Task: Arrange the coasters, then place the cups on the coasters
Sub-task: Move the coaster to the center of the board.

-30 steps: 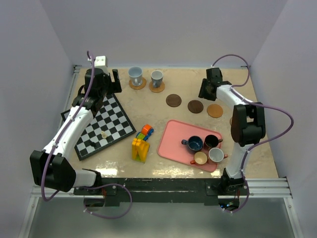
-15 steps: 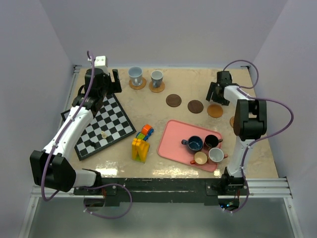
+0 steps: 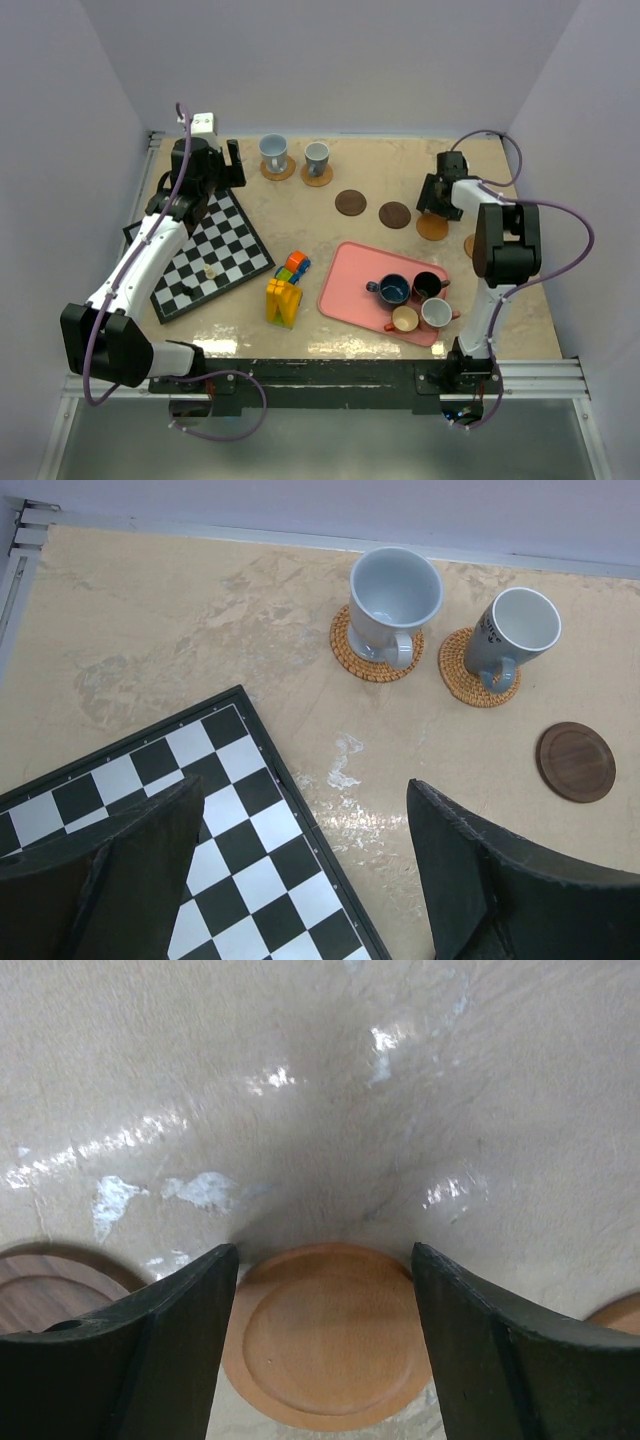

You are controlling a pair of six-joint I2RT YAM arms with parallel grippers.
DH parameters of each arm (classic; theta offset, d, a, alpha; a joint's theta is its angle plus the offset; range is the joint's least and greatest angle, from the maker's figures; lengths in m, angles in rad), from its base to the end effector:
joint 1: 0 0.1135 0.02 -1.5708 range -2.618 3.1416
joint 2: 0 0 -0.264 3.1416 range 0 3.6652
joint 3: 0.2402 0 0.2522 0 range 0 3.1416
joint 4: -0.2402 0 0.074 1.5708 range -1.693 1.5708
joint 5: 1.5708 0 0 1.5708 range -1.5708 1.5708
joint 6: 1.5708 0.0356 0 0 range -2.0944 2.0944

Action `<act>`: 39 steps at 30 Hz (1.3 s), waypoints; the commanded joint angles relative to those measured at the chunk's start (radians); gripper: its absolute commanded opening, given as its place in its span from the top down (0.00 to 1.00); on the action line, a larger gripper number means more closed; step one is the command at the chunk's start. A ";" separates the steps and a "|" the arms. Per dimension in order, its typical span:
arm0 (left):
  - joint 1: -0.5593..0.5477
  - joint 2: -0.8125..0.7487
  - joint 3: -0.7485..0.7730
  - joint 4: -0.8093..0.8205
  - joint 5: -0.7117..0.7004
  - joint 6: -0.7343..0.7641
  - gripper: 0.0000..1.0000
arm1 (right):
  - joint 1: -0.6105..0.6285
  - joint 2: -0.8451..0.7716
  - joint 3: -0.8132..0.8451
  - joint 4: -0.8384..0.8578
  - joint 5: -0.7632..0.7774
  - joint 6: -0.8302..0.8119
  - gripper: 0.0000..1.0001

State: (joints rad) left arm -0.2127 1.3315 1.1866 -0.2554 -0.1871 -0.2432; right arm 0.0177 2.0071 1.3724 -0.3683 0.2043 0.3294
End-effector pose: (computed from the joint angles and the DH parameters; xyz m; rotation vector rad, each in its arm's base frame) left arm 0.3033 -0.0587 0.3515 -0.1519 1.9596 -0.1145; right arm 0.4230 0.0003 0.1641 0.4704 2.5032 -0.1288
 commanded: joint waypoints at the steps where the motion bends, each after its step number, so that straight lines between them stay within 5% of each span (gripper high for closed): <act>1: -0.005 -0.015 0.011 0.031 -0.005 0.005 0.13 | 0.001 -0.062 -0.053 -0.014 0.033 0.028 0.27; 14: -0.005 -0.022 0.007 0.033 -0.005 0.004 0.13 | 0.001 -0.109 0.042 -0.078 0.035 -0.009 0.20; 25: -0.005 -0.005 0.015 0.039 -0.005 0.002 0.13 | 0.001 -0.238 -0.167 -0.067 -0.060 0.105 0.20; 39: -0.004 -0.015 0.007 0.033 -0.014 0.005 0.13 | -0.013 -0.202 -0.199 -0.058 -0.009 0.114 0.25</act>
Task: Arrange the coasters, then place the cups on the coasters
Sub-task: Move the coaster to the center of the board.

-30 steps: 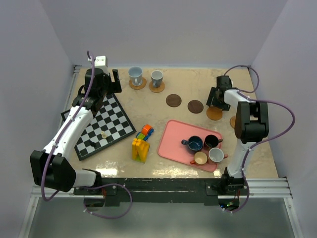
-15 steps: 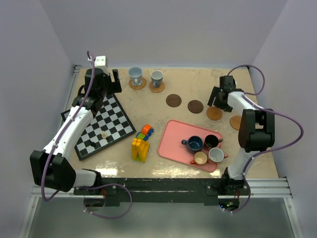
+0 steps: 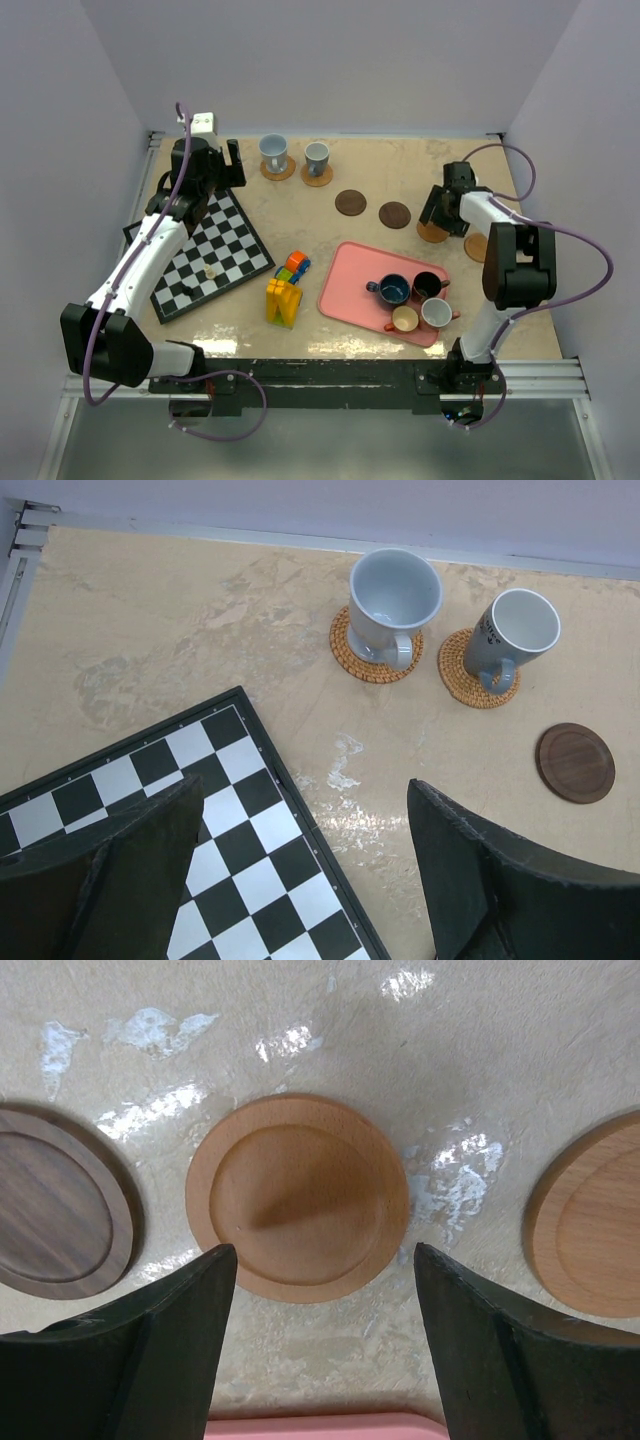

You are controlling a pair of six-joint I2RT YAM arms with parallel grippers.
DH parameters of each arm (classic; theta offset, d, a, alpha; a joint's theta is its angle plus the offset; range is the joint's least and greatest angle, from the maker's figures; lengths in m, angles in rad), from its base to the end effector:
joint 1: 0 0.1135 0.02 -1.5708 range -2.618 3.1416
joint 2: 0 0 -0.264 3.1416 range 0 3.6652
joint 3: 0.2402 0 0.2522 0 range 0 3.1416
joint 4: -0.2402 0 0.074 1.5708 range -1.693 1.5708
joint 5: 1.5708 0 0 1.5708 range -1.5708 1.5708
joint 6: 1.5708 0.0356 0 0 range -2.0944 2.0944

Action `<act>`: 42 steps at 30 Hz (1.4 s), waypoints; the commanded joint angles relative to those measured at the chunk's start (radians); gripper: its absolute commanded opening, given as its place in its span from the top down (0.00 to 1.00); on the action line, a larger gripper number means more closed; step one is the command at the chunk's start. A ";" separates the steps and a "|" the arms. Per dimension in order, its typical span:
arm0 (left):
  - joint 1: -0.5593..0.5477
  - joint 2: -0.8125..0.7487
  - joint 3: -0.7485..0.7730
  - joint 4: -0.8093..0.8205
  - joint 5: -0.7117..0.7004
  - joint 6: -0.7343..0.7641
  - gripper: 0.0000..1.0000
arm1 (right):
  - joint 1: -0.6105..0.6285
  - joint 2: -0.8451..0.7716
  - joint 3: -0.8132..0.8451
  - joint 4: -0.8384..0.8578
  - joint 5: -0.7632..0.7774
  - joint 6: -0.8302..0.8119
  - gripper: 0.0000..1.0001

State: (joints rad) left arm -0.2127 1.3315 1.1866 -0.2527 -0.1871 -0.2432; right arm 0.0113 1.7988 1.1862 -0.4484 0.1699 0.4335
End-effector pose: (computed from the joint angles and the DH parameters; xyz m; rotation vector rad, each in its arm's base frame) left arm 0.3034 -0.0588 0.3518 -0.1520 1.9569 -0.1152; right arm 0.3679 -0.0019 0.1837 0.6030 2.5375 -0.0667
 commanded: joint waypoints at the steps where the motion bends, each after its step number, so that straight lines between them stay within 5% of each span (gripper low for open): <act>1: -0.004 -0.014 0.008 0.032 -0.014 0.005 0.13 | -0.008 0.010 -0.014 0.027 0.020 0.010 0.25; 32: -0.004 -0.009 0.033 0.018 -0.023 0.018 0.13 | -0.051 0.186 0.139 0.082 0.054 0.011 0.25; 42: -0.004 -0.005 0.031 0.020 -0.031 0.018 0.13 | -0.051 0.064 0.182 0.073 0.036 -0.081 0.17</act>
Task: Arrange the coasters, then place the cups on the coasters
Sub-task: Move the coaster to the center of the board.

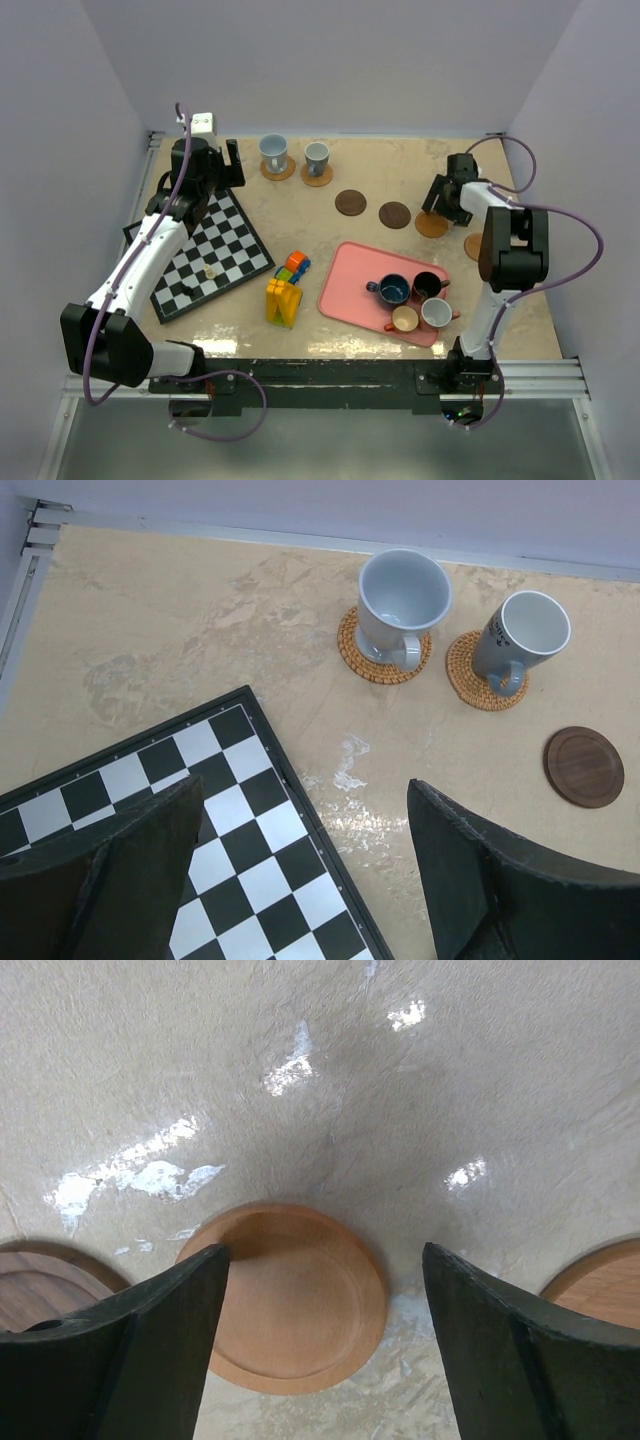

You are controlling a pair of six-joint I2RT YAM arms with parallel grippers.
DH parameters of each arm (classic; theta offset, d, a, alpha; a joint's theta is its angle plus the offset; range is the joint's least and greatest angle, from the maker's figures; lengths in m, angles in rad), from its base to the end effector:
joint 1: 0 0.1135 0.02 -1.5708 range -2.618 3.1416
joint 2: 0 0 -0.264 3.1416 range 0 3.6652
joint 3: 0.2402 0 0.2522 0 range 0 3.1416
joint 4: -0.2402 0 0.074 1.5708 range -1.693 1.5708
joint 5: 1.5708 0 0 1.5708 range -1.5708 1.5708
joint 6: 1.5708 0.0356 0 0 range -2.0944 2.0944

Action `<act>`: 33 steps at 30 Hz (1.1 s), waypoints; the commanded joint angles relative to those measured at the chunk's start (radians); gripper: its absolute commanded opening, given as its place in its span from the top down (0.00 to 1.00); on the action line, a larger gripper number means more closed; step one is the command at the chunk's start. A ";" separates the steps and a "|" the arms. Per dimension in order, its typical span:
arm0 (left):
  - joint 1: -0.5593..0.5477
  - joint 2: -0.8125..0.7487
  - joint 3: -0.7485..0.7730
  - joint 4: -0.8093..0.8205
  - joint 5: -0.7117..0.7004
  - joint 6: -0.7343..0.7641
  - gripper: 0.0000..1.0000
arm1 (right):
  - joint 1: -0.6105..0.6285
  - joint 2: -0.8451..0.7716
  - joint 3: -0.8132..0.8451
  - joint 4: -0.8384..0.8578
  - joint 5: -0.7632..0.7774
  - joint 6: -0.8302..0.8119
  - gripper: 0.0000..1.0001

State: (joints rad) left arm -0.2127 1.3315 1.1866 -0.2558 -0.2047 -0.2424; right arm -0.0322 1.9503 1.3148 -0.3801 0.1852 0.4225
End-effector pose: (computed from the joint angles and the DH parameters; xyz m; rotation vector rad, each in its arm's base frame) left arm 0.3033 -0.0581 0.3515 -0.1624 1.9572 -0.0967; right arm 0.4076 -0.0197 0.1690 0.6433 2.4800 -0.0918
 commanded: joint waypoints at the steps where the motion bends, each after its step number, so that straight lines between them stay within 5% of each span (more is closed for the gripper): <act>1: -0.004 -0.003 0.034 0.024 -0.010 0.015 0.13 | -0.006 -0.112 0.067 0.007 0.004 -0.094 0.16; 6: -0.004 0.008 0.034 0.029 0.008 0.006 0.13 | -0.002 -0.169 0.110 0.038 -0.099 -0.194 0.13; 12: -0.004 0.008 0.033 0.029 0.014 0.003 0.13 | 0.025 -0.131 0.141 0.014 -0.237 -0.295 0.20; 21: -0.004 0.003 0.030 0.027 0.024 0.000 0.13 | 0.149 -0.012 0.193 -0.029 -0.263 -0.373 0.25; 33: -0.004 -0.006 0.028 0.024 0.013 0.005 0.13 | 0.158 0.047 0.172 -0.025 -0.217 -0.376 0.28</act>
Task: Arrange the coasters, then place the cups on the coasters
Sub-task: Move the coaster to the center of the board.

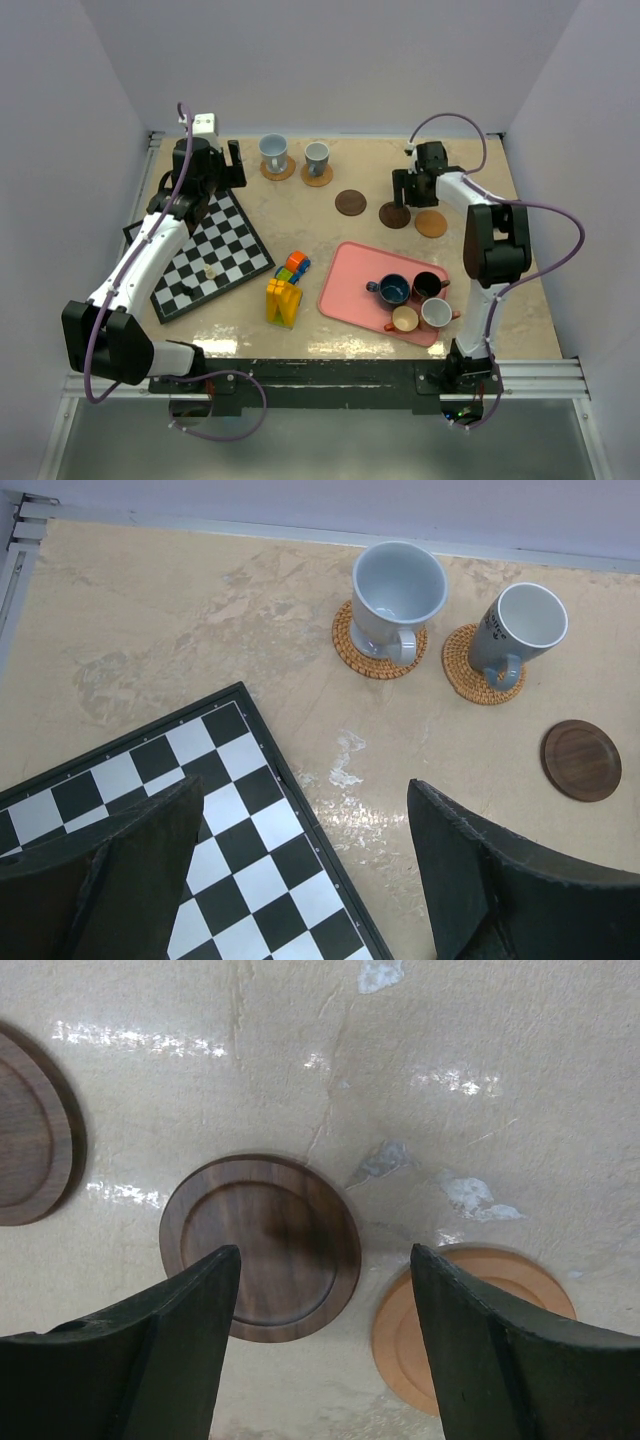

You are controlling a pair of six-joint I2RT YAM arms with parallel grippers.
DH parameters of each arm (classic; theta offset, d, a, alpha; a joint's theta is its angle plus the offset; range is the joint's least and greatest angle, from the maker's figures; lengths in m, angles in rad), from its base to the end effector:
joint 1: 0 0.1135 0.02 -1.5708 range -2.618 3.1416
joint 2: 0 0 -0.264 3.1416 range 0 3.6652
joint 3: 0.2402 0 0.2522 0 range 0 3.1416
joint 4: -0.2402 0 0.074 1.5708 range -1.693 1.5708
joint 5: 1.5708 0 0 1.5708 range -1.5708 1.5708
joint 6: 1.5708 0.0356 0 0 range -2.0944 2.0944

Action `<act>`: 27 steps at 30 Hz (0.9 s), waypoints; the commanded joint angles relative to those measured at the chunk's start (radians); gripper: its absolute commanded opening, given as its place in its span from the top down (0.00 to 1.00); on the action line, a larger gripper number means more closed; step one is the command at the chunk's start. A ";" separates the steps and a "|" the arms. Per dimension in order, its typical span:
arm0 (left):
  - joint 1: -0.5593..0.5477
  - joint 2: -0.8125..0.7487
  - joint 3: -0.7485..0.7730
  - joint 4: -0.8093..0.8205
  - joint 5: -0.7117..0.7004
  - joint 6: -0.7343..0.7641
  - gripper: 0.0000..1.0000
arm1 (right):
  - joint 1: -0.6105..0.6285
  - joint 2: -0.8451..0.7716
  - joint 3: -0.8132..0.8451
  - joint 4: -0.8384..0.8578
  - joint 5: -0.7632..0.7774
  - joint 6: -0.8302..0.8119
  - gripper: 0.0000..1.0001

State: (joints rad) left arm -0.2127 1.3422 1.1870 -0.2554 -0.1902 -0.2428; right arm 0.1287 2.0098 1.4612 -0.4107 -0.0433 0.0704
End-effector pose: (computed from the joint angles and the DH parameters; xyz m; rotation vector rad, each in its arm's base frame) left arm 0.3058 -0.0592 0.3486 -0.1529 1.9692 -0.1085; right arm 0.4316 0.0574 0.1862 -0.0912 2.5325 0.1341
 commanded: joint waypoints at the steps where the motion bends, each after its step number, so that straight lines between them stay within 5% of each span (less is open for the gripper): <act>1: -0.004 -0.018 0.029 0.022 -0.002 0.005 0.13 | -0.003 -0.008 0.018 0.007 0.005 -0.029 0.28; 27: -0.004 -0.009 0.040 0.022 0.006 0.005 0.13 | 0.026 0.078 -0.018 0.138 0.042 0.098 0.55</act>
State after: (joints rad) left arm -0.2127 1.3422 1.1870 -0.2558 -0.1898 -0.2428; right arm 0.1379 2.0617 1.4475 -0.3157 -0.0399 0.1131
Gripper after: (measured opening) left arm 0.871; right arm 0.472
